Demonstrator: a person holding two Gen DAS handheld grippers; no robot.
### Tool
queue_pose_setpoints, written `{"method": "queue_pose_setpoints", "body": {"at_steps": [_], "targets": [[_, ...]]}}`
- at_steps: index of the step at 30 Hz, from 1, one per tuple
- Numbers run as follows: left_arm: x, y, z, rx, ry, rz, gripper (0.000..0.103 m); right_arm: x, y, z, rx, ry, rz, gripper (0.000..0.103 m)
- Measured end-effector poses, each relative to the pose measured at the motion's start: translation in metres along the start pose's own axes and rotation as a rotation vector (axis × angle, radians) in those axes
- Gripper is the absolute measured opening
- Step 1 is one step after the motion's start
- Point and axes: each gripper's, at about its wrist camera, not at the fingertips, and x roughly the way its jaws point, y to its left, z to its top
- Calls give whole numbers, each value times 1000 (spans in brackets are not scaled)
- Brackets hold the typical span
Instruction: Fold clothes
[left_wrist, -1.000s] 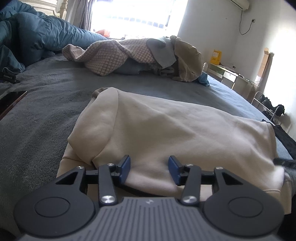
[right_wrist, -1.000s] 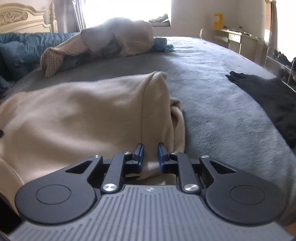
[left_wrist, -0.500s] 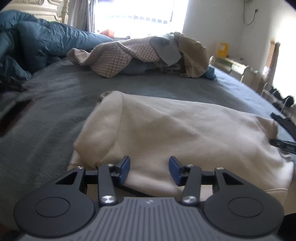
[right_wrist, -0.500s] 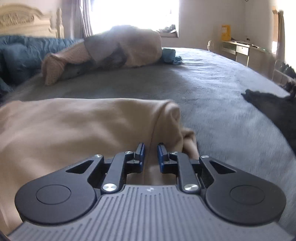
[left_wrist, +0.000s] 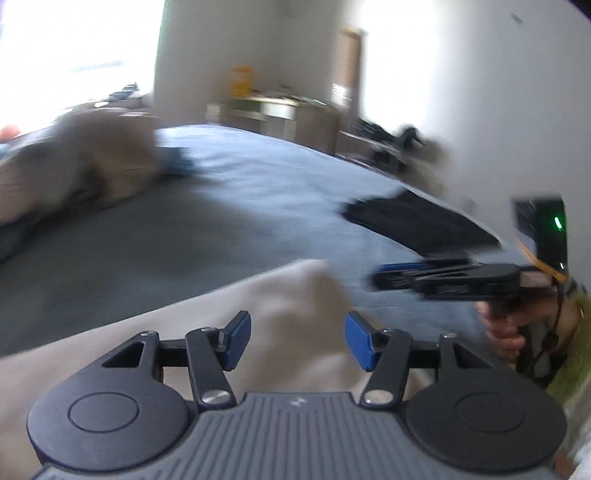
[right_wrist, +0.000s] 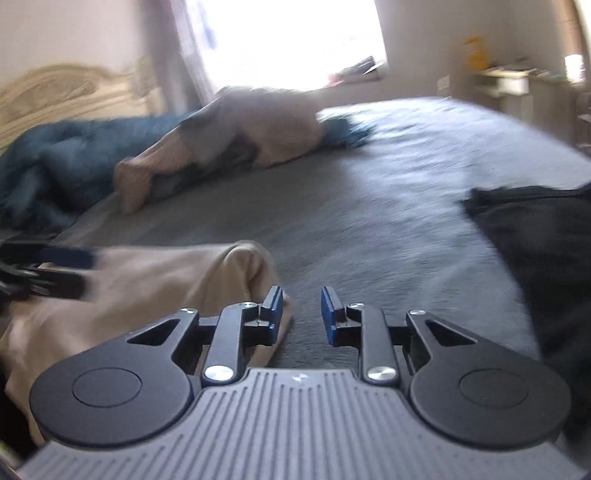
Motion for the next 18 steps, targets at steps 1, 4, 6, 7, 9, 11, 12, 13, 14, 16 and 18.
{"method": "queue_pose_setpoints", "body": {"at_steps": [1,4,6,7,9,11,12,13,14,16,18], "targets": [[14,-7,0,19,19,-8,58,6,-1,2,-29,23,30,26],[45,-14,-10,22,104,10,57,13,3,2,-119,63,77,32],[52,-13,-23,19,119,37,57,19,5,4,-192,79,121,38],[50,-15,-28,29,100,42,57,24,6,6,-211,91,137,42],[48,-21,-37,62,77,64,58,33,8,6,-248,127,160,42],[47,-28,-46,99,57,88,59,43,8,7,-246,163,239,42],[46,-31,-49,111,49,96,59,48,8,7,-245,179,258,42],[46,-33,-51,118,43,101,59,53,8,8,-249,180,252,41],[45,-33,-53,119,39,103,59,57,8,10,-252,180,245,40],[45,-33,-54,116,35,99,59,64,-3,13,-186,162,261,40],[45,-33,-50,122,34,97,59,69,-19,16,-83,152,292,39]]}}
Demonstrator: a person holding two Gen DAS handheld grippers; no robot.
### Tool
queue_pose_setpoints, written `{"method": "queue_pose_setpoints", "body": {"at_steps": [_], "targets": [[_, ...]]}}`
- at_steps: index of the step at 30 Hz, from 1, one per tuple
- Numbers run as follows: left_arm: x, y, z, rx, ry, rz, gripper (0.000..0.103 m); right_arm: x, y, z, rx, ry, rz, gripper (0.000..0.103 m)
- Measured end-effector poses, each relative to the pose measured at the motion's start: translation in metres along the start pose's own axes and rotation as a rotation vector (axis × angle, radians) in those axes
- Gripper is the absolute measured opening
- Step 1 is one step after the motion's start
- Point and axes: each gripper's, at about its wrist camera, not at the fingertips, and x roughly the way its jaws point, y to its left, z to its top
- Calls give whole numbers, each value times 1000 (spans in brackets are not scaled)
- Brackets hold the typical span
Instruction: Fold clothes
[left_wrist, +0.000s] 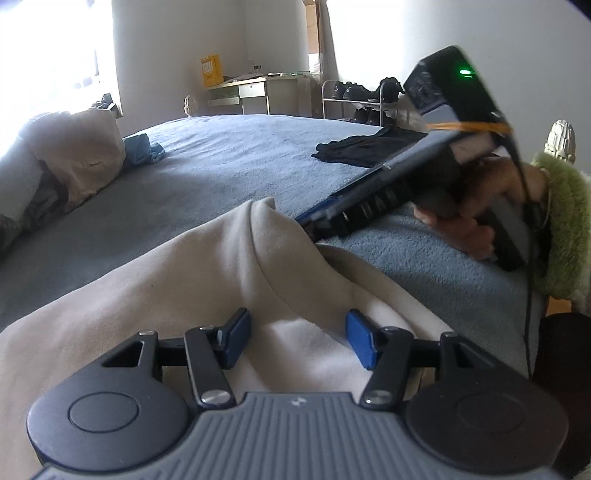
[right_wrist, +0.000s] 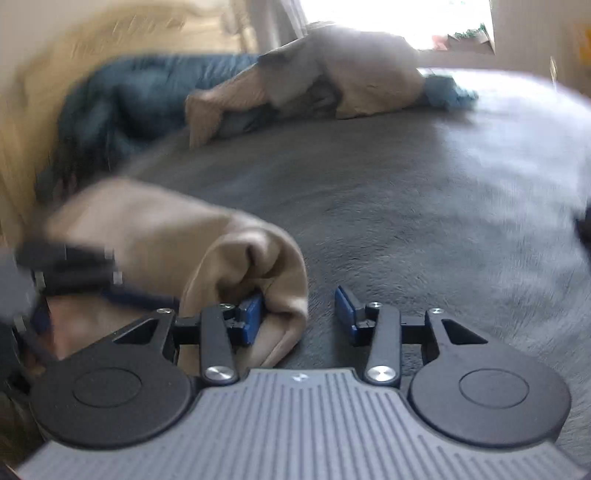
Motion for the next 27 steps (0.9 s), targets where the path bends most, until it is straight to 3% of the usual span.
{"method": "queue_pose_setpoints", "body": {"at_steps": [3,6,9,12,15,17,20,22,27], "targets": [[0,0,0,3,-4,-4,59,-3,-13,-4,102,-25,51,39],[2,1,0,-3,-9,-10,59,-15,7,-6,-3,-53,52,39],[4,1,0,-2,-14,-9,59,-8,11,1,-60,-16,13,38],[5,2,-1,-4,-19,-10,59,-12,-3,2,32,-16,63,39],[5,1,-2,-4,-23,-11,60,-15,4,5,20,-36,94,39],[4,1,-2,-4,-23,-11,60,-9,5,7,15,-36,89,39],[4,1,-3,-1,-24,-13,60,3,-7,8,6,-30,-37,37],[4,2,-3,-1,-25,-14,60,3,-29,6,116,-47,24,37],[-1,1,11,10,-3,-42,60,1,-28,3,103,-66,16,37]]}}
